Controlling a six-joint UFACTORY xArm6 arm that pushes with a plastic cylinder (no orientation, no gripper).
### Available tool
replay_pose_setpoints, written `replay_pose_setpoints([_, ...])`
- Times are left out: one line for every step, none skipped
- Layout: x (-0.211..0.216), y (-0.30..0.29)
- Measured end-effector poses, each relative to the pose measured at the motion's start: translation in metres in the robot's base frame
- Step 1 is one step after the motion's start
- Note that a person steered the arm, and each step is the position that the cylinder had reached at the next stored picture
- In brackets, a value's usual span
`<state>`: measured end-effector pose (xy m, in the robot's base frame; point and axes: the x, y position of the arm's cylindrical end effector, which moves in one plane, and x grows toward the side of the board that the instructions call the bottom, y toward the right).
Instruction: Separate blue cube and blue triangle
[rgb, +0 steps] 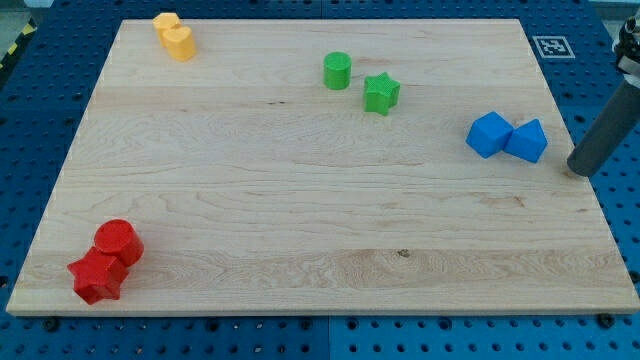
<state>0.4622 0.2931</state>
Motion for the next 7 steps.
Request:
replay_pose_setpoints([-0.021, -0.002])
replay_pose_setpoints([-0.020, -0.005])
replay_pose_setpoints([-0.020, -0.024])
replay_pose_setpoints([-0.020, -0.051])
replay_pose_setpoints([-0.021, -0.069])
replay_pose_setpoints([-0.024, -0.063])
replay_pose_setpoints([-0.036, -0.055])
